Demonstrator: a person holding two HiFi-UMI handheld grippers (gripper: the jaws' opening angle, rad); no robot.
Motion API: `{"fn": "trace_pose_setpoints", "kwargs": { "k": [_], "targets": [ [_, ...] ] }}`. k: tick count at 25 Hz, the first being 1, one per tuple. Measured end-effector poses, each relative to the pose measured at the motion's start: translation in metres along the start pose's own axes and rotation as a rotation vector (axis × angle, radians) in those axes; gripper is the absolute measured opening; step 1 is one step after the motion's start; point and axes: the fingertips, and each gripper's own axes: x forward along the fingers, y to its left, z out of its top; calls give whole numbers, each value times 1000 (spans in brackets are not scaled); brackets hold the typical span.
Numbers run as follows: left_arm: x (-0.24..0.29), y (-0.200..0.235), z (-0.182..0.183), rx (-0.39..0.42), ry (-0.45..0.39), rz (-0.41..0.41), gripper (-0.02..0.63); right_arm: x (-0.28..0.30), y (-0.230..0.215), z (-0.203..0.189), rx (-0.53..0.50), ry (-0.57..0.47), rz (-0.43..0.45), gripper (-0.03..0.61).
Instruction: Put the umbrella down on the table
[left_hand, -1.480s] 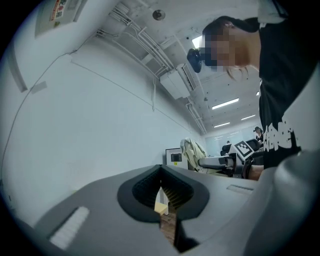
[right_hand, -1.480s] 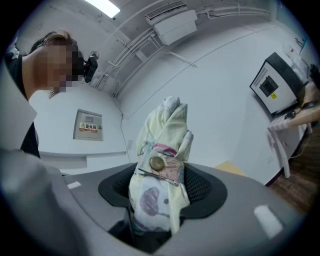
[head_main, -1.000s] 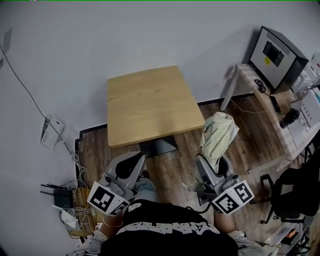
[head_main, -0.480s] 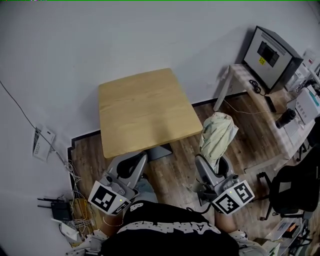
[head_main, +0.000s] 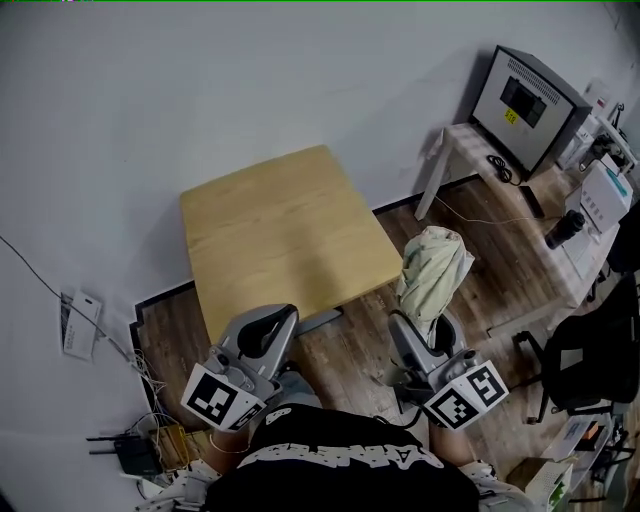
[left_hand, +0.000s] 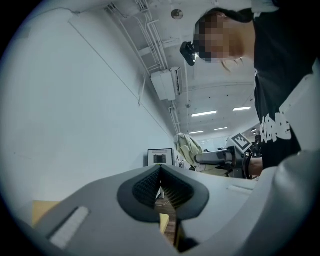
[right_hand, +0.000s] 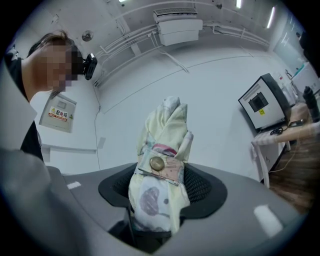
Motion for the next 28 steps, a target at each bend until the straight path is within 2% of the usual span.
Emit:
{"fn": "trace_pose_setpoints", "kwargs": {
  "k": [10, 28],
  "targets": [
    [2, 51, -2, -28, -17, -36, -2, 49, 18, -5, -26, 18, -31, 268],
    [-7, 162, -7, -35, -32, -10, -2, 155, 36, -24, -52, 34, -32, 268]
  ]
}}
